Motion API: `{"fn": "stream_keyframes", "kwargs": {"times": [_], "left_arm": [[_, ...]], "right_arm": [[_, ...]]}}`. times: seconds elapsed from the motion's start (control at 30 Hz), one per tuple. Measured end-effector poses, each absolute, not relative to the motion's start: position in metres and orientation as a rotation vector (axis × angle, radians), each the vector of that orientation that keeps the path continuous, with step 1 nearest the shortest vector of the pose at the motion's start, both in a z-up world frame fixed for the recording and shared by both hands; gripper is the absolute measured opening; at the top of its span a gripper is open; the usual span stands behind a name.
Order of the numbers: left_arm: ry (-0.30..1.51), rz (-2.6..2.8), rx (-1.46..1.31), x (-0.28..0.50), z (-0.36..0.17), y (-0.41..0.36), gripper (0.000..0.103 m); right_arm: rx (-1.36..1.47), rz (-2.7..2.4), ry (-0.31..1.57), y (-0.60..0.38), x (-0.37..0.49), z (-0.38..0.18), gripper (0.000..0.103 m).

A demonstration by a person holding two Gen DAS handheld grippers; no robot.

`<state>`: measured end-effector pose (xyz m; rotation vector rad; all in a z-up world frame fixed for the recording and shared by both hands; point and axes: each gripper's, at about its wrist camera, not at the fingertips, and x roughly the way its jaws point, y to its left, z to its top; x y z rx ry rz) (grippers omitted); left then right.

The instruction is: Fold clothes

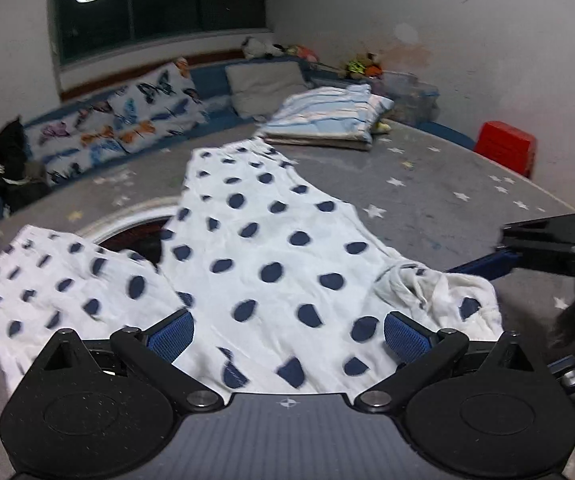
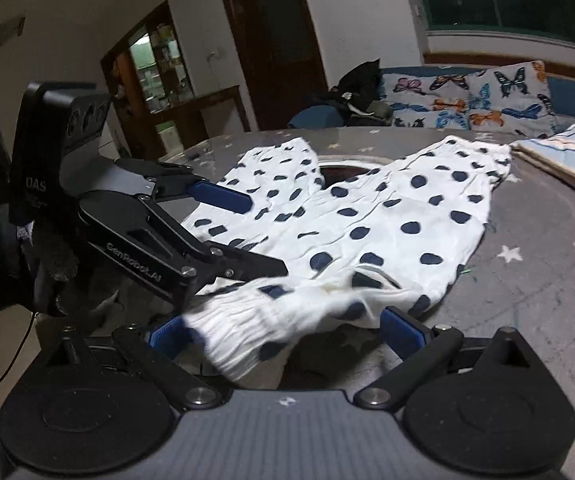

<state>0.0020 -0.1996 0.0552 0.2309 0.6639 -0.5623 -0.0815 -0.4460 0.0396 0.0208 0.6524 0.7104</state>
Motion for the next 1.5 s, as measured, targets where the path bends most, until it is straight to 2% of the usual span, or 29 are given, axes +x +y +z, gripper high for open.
{"fn": "stream_keyframes", "kwargs": {"times": [0.3,0.4,0.47,0.53,0.67,0.8,0.93,1.0,1.03,1.13,1.17,1.27,1.37,1.5], "left_arm": [[0.649,-0.529,0.218,-0.052,0.064,-0.157,0.103],[0.65,-0.495,0.255,-0.081,0.064,-0.146,0.103],[0.645,-0.463,0.279,-0.099,0.064,-0.139,0.102],[0.675,-0.442,0.261,-0.11,0.063,-0.132,0.101],[0.758,-0.422,0.175,-0.124,0.059,-0.121,0.083],[0.857,-0.404,0.037,-0.123,0.051,-0.109,0.078],[0.913,-0.39,-0.098,-0.117,0.046,-0.099,0.076],[0.929,-0.384,-0.162,-0.115,0.045,-0.095,0.063],[0.937,-0.381,-0.194,-0.114,0.044,-0.092,0.052],[0.948,-0.399,-0.217,-0.111,0.045,-0.09,0.037],[0.951,-0.406,-0.223,-0.111,0.045,-0.09,0.034],[0.956,-0.433,-0.234,-0.108,0.049,-0.086,0.033],[0.955,-0.482,-0.241,-0.108,0.064,-0.073,0.032],[1.006,-0.527,-0.252,-0.107,0.069,-0.056,0.032]], "right_arm": [[-0.082,0.603,0.694,-0.446,-0.1,0.037,0.098],[-0.096,0.598,0.697,-0.443,-0.104,0.038,0.093],[-0.084,0.614,0.711,-0.441,-0.106,0.038,0.085],[-0.067,0.642,0.735,-0.44,-0.106,0.039,0.083],[-0.018,0.677,0.765,-0.44,-0.11,0.042,0.078],[0.019,0.686,0.766,-0.442,-0.114,0.047,0.075],[0.058,0.636,0.776,-0.444,-0.106,0.047,0.065],[0.091,0.616,0.795,-0.447,-0.101,0.044,0.059],[0.108,0.61,0.803,-0.448,-0.098,0.042,0.055],[0.155,0.592,0.821,-0.45,-0.093,0.037,0.044],[0.162,0.587,0.825,-0.45,-0.092,0.036,0.036],[0.188,0.585,0.841,-0.451,-0.09,0.035,0.016],[0.231,0.62,0.87,-0.456,-0.096,0.042,0.011],[0.234,0.685,0.912,-0.458,-0.109,0.052,0.01]]}}
